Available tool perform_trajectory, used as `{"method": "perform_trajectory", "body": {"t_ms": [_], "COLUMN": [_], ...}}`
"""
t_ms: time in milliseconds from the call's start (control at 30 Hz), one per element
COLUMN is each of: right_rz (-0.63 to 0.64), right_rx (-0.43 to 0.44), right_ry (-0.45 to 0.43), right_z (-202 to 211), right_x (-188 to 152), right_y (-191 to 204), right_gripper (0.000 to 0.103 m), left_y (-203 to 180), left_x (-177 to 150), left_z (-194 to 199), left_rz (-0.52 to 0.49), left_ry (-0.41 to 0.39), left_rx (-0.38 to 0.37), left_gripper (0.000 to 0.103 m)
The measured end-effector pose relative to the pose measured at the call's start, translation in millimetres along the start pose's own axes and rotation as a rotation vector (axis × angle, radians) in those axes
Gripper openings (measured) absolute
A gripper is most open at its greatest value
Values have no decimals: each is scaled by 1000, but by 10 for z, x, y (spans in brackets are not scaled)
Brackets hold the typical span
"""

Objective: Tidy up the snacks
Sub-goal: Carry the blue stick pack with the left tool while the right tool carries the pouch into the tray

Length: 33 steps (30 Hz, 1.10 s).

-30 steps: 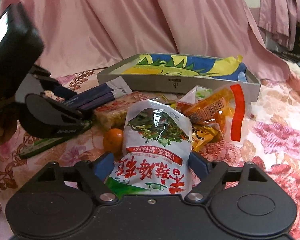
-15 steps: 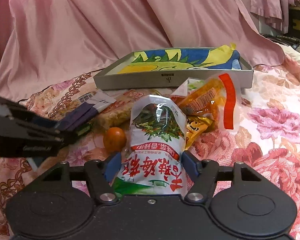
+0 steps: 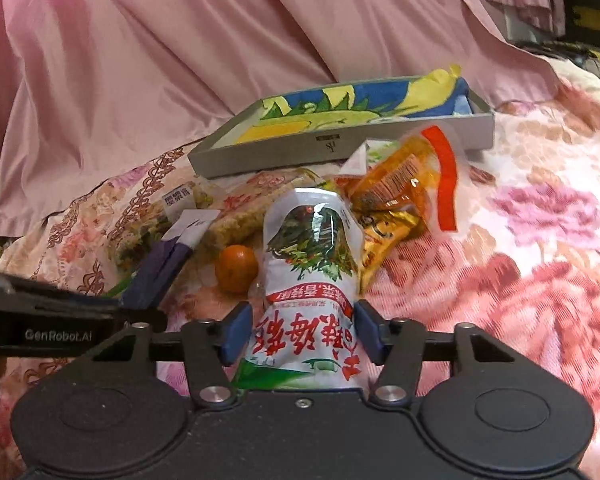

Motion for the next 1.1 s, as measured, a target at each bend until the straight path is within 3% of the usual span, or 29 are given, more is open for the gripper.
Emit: {"method": "perform_trajectory", "body": {"t_ms": [367, 633, 867, 1100], "right_rz": [24, 52, 59, 89], "right_rx": [-17, -11, 8, 29], "right_ry": [-25, -83, -155, -218], "right_z": [323, 439, 510, 405], "right_x": [-67, 7, 304, 971], "right_y": [40, 77, 69, -27], "right_gripper": [46, 44, 43, 43], "left_y": [-125, -259, -220, -99], "left_x": [-197, -111, 337, 1122], "left_z": [164, 283, 332, 228], "left_rz": [91, 113, 84, 59], "left_ry": [19, -33, -129, -219], "left_rx": [-146, -206, -169, -103], "left_gripper": [33, 33, 33, 33]}}
Point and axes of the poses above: each gripper's, at about its wrist camera, not at the fingertips, and z roughly against the way its jaws point, y to its left, x to its top, the point moved 9 cm from there along -z, roughly the way its jaws point, and after that the axes turned 1 degree about -x, right-handed, at the moved point
